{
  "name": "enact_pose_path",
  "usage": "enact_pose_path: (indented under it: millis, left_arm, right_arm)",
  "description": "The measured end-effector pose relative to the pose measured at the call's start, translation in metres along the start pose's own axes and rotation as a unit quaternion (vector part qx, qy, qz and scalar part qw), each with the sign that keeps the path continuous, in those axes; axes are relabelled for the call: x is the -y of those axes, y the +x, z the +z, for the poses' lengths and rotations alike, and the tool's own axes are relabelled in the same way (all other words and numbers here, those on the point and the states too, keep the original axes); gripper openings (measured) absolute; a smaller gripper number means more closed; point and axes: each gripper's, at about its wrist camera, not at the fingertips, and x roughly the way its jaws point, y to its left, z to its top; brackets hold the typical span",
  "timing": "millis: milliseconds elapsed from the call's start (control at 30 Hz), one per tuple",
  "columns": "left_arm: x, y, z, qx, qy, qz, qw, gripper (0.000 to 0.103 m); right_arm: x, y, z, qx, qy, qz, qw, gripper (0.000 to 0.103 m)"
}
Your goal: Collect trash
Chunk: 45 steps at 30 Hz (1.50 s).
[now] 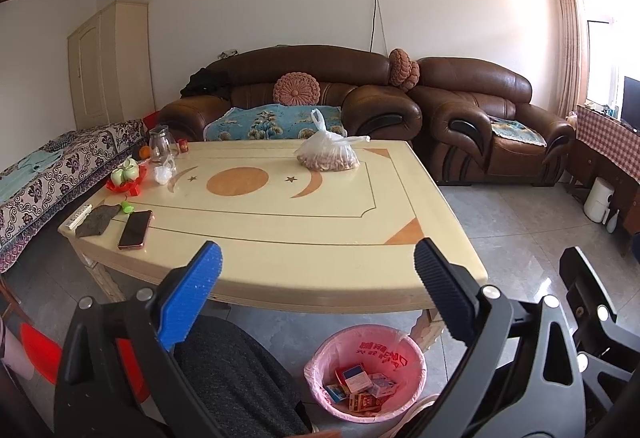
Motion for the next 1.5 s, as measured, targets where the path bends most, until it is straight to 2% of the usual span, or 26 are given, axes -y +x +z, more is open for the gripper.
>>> enact_pose_path:
  millis: [1500]
  left_arm:
    - [-0.0004,-0.0044,0.0002,0.007,0.011,0.01,0.9999,0.096]
  right_arm:
    - [0.0028,0.003,-0.0026,-0.004,0.002,0.006,1.0,0.096]
